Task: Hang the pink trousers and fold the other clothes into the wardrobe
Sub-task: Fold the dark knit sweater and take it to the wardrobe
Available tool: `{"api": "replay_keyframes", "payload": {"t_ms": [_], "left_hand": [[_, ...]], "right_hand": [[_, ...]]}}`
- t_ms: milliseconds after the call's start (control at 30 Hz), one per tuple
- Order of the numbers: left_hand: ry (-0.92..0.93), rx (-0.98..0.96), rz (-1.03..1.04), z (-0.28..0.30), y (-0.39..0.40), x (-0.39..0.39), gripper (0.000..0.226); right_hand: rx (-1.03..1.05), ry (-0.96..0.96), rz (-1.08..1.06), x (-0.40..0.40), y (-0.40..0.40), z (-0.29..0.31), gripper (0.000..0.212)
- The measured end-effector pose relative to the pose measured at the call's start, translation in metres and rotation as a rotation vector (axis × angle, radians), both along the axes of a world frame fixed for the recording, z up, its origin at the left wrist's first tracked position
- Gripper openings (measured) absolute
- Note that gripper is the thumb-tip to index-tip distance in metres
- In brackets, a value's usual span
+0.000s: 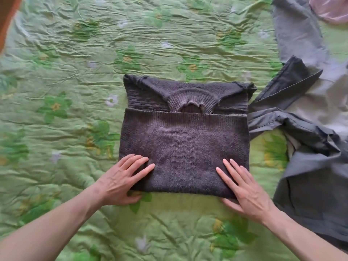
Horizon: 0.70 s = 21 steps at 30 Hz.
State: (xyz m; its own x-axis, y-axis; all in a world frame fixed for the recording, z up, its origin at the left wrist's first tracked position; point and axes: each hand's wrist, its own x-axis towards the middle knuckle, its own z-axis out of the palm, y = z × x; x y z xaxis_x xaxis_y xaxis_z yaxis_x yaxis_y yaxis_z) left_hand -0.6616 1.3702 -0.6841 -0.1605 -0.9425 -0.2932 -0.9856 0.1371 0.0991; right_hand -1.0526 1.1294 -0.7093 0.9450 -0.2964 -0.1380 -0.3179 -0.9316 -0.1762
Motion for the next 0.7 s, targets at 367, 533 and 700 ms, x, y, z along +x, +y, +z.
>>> {"api": "replay_keyframes", "payload": {"t_ms": [367, 533, 700], "left_hand": [[0.061, -0.041, 0.046, 0.007, 0.008, 0.004, 0.064], [0.363, -0.207, 0.266, 0.034, -0.003, 0.009, 0.042], [0.511, -0.390, 0.665, 0.050, -0.021, 0.029, 0.032]], "right_hand": [[0.074, -0.038, -0.013, -0.003, -0.006, 0.005, 0.079], [0.461, -0.161, -0.481, 0.022, -0.017, 0.037, 0.050], [0.480, -0.276, -0.703, 0.030, -0.040, 0.059, 0.022]]}}
